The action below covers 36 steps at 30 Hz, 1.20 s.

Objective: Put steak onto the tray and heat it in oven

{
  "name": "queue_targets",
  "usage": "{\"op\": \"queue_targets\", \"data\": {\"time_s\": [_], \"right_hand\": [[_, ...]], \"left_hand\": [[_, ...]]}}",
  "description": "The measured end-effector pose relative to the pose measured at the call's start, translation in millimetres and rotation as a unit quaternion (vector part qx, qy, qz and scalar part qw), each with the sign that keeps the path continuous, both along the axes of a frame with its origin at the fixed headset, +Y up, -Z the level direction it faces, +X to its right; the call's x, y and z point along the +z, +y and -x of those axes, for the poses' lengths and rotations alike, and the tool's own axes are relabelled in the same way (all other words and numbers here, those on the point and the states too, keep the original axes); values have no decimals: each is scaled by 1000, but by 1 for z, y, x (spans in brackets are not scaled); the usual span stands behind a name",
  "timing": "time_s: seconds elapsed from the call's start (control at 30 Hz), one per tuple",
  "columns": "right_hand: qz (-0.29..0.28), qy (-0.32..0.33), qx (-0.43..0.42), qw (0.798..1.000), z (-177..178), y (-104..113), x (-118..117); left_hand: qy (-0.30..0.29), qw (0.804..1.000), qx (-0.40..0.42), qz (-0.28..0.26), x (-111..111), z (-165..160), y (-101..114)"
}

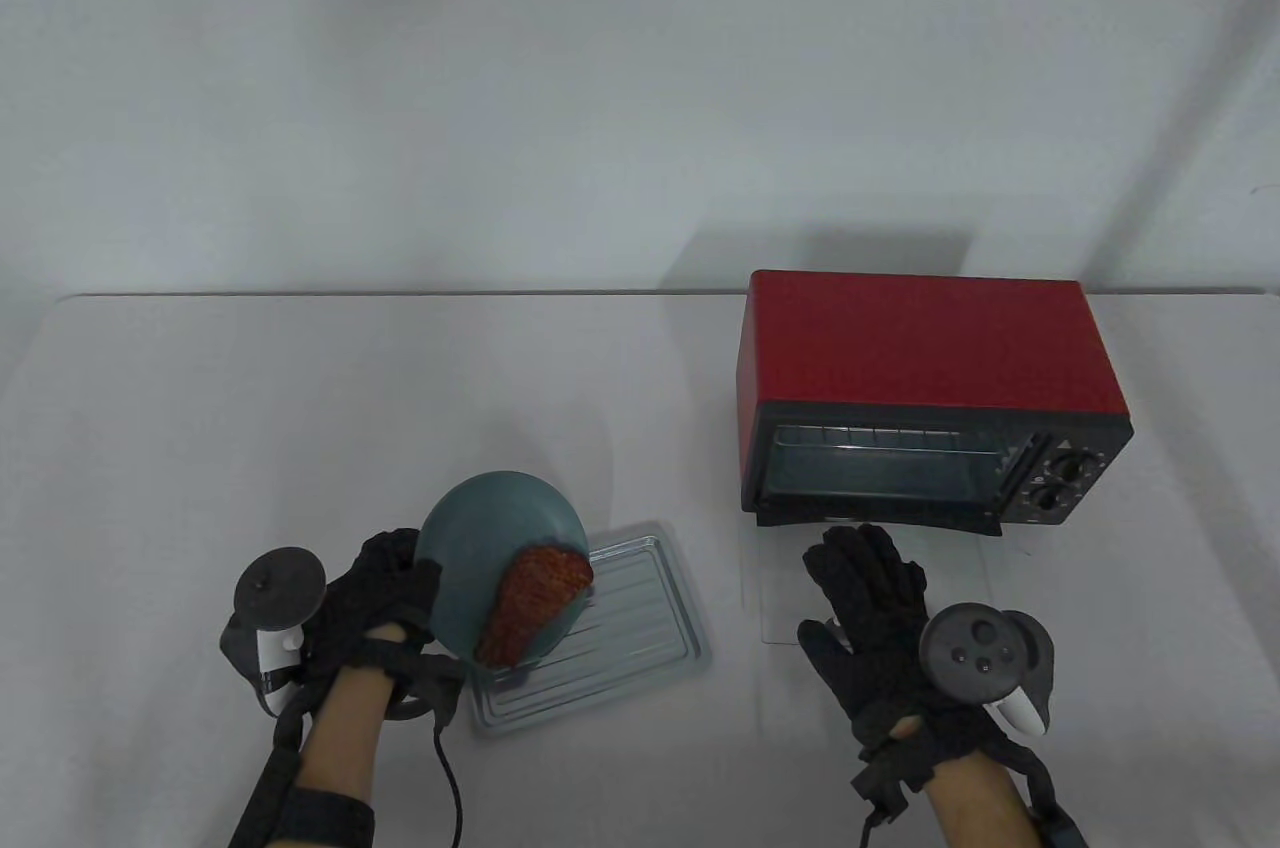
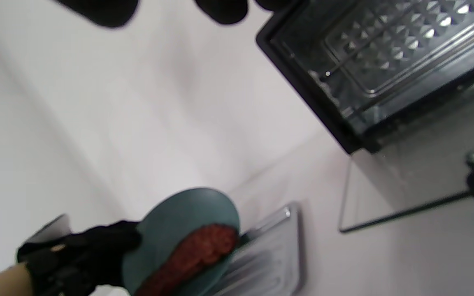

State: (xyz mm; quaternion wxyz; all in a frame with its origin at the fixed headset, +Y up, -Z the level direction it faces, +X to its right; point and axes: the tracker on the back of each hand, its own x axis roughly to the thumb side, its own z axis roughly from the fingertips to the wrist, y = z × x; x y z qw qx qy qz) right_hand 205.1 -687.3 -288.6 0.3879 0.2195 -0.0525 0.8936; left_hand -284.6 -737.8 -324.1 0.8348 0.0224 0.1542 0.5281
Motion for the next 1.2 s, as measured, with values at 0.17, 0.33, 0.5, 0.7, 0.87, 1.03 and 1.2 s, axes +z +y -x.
{"op": "queue_targets", "data": {"time_s": [0.17, 0.33, 0.5, 0.7, 0.87, 1.03, 1.2], "right_hand": [[4, 0, 1, 1000, 0, -1, 0], [7, 1, 1, 1000, 0, -1, 0], [8, 0, 0, 1000, 0, -1, 0], [9, -1, -1, 1000, 0, -1, -1], [11, -1, -2, 1000, 0, -2, -1], [12, -1, -2, 1000, 0, -2, -1], [14, -1, -1, 1000, 0, -2, -1]], "left_hand": [[-7, 999, -32, -41, -1, -2, 6], [-14, 996, -56, -67, -2, -6, 10], [-16, 995, -61, -77, -3, -6, 10], [-14, 992, -78, -99, -4, -7, 10], [-5, 993, -72, -97, -4, -3, 7], [8, 992, -72, -102, -5, 2, 4], [62, 989, -36, -131, -1, 20, 9]]}}
